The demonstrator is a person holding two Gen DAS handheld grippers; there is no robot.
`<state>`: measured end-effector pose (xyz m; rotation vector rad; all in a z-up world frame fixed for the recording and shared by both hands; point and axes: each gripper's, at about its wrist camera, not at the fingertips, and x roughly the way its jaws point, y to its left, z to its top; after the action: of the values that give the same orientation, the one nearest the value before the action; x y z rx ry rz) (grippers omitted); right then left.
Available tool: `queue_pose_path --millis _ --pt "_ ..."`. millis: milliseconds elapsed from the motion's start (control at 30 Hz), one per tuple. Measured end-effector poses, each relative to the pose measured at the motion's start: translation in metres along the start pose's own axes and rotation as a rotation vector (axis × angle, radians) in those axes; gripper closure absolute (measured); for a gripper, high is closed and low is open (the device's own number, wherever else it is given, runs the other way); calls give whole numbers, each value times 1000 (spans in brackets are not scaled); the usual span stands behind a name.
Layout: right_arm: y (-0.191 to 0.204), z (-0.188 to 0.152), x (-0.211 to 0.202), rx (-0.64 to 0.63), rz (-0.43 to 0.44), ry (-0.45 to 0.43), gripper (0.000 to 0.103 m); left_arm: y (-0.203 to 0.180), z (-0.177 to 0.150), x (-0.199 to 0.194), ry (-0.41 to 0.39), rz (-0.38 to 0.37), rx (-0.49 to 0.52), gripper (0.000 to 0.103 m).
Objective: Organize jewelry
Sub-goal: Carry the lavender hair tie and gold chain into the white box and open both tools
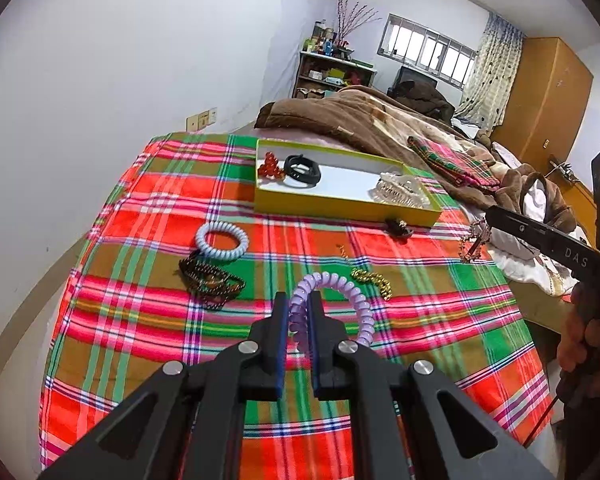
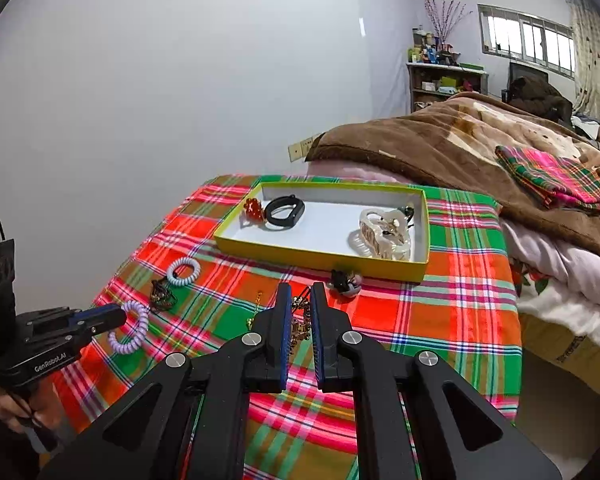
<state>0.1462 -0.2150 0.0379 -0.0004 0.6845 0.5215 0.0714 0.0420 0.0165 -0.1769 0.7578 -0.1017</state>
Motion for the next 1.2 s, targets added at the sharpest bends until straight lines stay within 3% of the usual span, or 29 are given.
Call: queue_pose_path --millis 600,1200 --pt "-3 16 3 -16 0 -13 94 -12 30 16 -6 -33 22 94" --pt "-17 61 68 9 7 8 94 -3 93 83 26 -12 50 94"
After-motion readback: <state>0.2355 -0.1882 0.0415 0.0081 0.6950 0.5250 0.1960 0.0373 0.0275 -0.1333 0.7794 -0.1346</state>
